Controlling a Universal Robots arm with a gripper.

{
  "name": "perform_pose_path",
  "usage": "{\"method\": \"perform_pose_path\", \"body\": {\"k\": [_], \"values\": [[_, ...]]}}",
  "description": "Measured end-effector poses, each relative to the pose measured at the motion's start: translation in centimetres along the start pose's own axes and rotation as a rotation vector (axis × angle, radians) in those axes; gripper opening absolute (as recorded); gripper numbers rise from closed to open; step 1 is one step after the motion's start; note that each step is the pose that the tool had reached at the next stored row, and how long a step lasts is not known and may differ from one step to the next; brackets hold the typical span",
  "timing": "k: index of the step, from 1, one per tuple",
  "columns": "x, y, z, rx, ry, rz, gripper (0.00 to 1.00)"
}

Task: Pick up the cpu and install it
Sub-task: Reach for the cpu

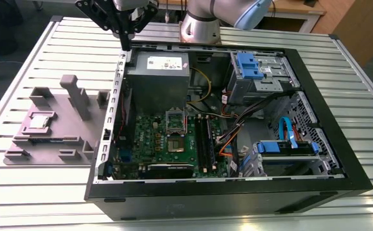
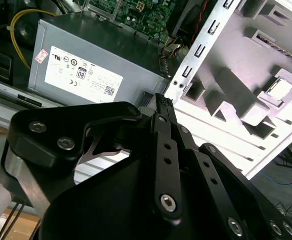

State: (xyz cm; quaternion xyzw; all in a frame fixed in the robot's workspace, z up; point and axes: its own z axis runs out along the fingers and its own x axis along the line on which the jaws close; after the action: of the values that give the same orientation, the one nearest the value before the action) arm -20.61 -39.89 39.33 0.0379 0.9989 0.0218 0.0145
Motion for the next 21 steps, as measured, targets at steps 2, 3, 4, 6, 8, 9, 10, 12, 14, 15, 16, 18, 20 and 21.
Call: {"method": "perform_pose_path", "body": {"k": [2, 3, 4, 6, 8, 9, 10, 12, 14, 15, 16, 18, 20, 21], "values": [[0.21, -0.02, -0.01, 0.0, 0.0, 0.0, 0.11], [0.32, -0.02, -0.01, 0.0, 0.0, 0.0, 0.11], [0.44, -0.03, -0.01, 0.0, 0.0, 0.0, 0.11], [0.68, -0.05, -0.02, 0.0, -0.0001, 0.0, 0.11], [0.92, -0.07, -0.03, 0.0, -0.0001, 0.0, 0.11], [1.05, -0.08, -0.03, -0.0001, -0.0002, 0.0, 0.11], [1.17, -0.09, -0.03, -0.0001, -0.0002, 0.0, 0.11], [1.41, -0.1, -0.04, 0.0, -0.0003, 0.0, 0.11], [1.59, -0.12, -0.05, 0.0, -0.0002, 0.0, 0.11], [1.67, -0.13, -0.05, 0.0, -0.0002, 0.0, 0.11], [1.72, -0.13, -0.05, -0.0001, -0.0003, 0.0, 0.11], [1.76, -0.13, -0.05, 0.0, -0.0002, 0.0, 0.11], [1.87, -0.14, -0.06, 0.0, -0.0002, 0.0, 0.11], [1.87, -0.14, -0.06, 0.0, -0.0002, 0.0, 0.11]]}}
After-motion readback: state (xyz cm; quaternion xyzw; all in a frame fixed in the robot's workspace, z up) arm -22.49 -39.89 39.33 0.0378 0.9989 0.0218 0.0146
